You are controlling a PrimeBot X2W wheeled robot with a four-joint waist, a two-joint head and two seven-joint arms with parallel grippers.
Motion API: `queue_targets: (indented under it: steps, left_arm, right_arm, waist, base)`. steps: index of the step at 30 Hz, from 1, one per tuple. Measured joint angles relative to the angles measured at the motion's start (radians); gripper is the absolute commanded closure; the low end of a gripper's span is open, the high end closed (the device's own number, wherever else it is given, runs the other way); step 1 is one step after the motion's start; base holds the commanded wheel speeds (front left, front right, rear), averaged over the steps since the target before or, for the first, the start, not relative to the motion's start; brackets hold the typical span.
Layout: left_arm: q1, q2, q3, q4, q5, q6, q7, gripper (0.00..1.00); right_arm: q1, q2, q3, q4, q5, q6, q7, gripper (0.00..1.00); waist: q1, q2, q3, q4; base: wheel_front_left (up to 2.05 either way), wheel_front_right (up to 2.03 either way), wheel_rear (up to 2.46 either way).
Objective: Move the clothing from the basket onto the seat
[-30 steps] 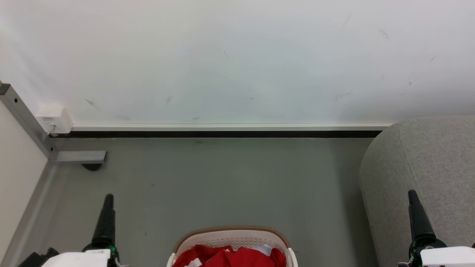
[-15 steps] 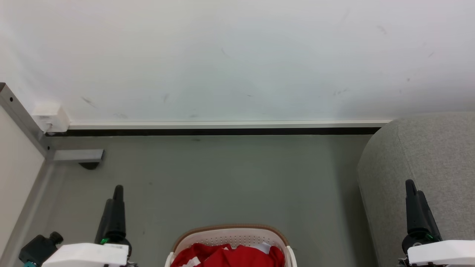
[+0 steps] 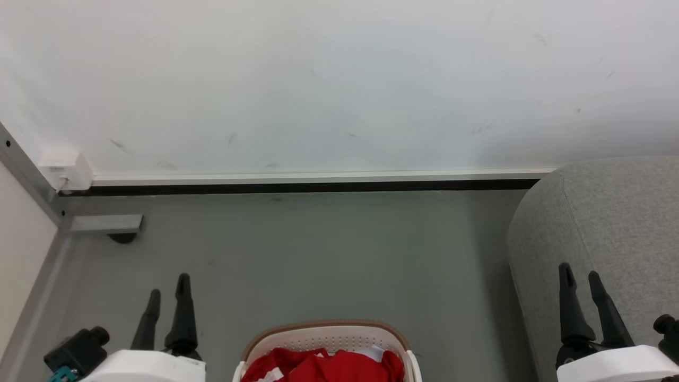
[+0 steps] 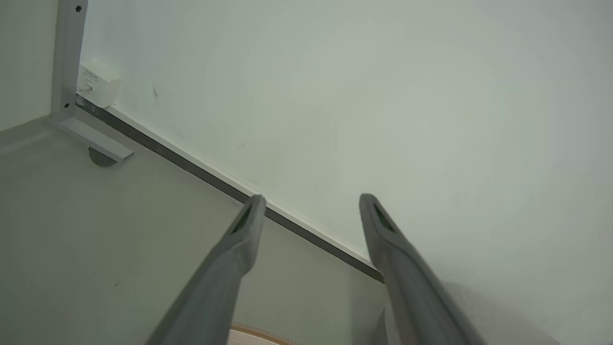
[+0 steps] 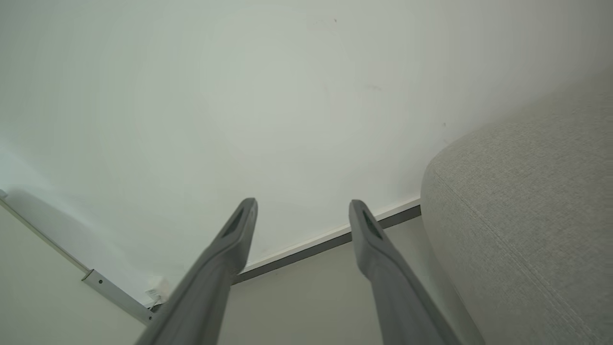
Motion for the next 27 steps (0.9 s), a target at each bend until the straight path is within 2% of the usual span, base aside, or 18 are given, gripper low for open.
queue_targets:
  steps: [8, 27]
  left_arm:
    - [0.001, 0.011, -0.020, 0.015, 0.100, 0.020, -0.026, 0.00]
    - [0.003, 0.028, -0.042, -0.013, 0.272, 0.050, -0.072, 0.00]
  right_arm:
    - [-0.001, -0.001, 0.014, 0.043, -0.085, 0.000, -0.021, 0.00]
    - [-0.017, -0.002, 0.036, 0.029, -0.275, 0.000, -0.070, 0.00]
  waist:
    - [0.0000, 0.0000, 0.000, -0.007]
    - [0.0000, 0.0000, 0.003, -0.018]
  base:
    - [0.00, 0.00, 0.00]
    - [0.00, 0.00, 0.00]
